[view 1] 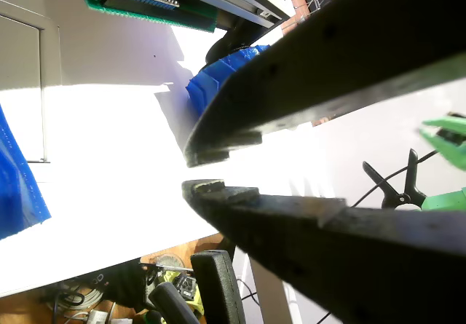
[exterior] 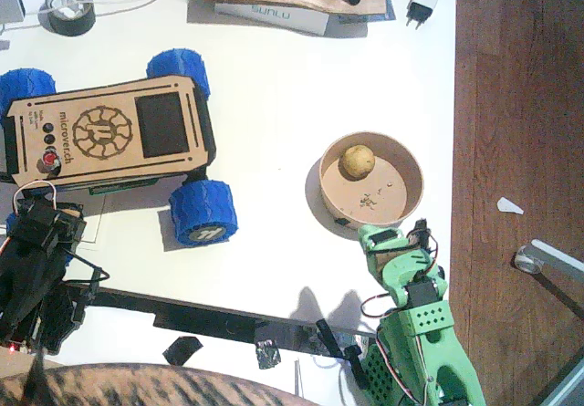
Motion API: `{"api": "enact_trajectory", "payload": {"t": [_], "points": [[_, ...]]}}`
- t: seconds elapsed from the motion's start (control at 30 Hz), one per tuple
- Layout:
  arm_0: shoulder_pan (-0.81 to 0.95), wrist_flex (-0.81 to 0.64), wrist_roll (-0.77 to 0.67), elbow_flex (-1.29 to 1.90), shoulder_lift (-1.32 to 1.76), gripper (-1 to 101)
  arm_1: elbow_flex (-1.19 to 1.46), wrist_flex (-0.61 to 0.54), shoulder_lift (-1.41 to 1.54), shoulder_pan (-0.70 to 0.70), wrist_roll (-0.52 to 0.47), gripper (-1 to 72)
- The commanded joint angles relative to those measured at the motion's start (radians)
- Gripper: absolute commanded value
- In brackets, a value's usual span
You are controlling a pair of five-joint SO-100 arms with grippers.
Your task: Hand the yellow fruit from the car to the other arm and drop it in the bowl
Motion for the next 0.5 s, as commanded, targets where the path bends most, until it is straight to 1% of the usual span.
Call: {"api": "enact_trajectory", "payload": {"t": [0.0,0.47], "points": [[-0.003,-0.011,0.006,0.0,-0.011,0,0.0,-0.014,0.009,0.009,-0.015,-0.1],[-0.003,-0.011,0.006,0.0,-0.011,0,0.003,-0.014,0.009,-0.014,-0.025,-0.1]]}}
